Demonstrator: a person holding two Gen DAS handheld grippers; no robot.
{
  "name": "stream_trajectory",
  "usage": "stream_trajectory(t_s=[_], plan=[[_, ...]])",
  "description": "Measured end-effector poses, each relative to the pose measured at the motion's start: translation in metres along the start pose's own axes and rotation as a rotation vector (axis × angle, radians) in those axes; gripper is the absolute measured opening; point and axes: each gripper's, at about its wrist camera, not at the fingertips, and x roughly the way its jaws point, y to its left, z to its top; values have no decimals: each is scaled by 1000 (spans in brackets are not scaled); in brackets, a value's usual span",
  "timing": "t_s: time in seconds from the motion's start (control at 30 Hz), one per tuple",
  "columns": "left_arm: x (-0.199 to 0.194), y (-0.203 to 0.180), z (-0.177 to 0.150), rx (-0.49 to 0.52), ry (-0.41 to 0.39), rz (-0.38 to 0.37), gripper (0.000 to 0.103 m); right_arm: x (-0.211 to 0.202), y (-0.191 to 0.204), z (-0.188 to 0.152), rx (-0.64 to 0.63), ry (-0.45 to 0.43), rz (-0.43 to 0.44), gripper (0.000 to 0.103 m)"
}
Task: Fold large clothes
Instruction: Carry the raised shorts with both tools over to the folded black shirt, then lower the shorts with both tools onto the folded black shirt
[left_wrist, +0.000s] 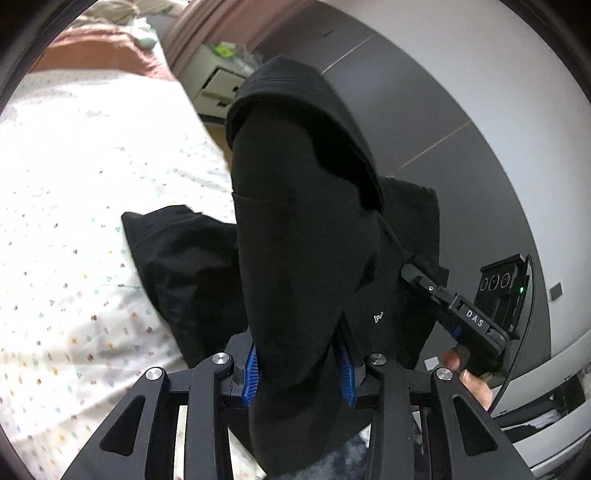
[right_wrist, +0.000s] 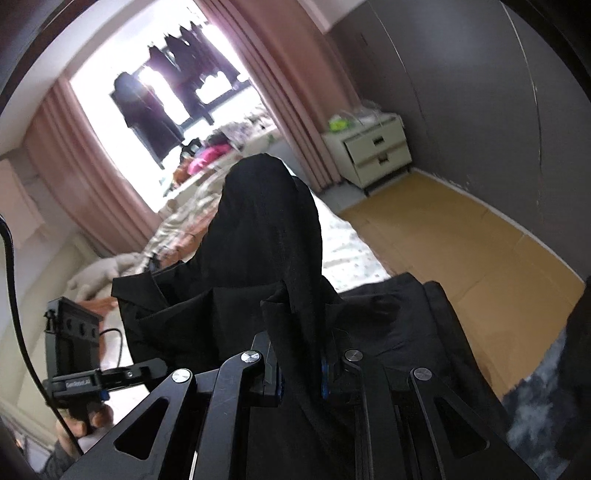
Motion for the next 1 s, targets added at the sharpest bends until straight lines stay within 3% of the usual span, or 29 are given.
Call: stream_trajectory(t_s=[0.07,0.13,0.2,0.27,0.33,0.5,0.83,0.9,1.0], plan=[[11,19,2,-40,17,4,37,20,-6,1,11,32,-35,17],[23,40,1,-95,48,25,44,37,-14,1,34,62,-119,30],[31,55,-2,-132,68,37,69,48,-27,-3,94,87,-208,47],[31,65,-8,-147,53,30,76,43,-37,-10,145,81,-211,54],[30,68,-16,-127,50,34,76,29,-39,-22,149,63,-200,57],[36,67,-42,-116,94,29,76,-18,-43,-60,132,24,-280,61],[50,62,-81,-94,140,70,76,-73,-92,-141,335,-19,-307,62],[50,65,-80,-105,135,76,76,-76,-98,-152,392,-33,-314,79],[52,73,-74,-124,126,75,76,-70,-102,-161,443,-46,-275,79]])
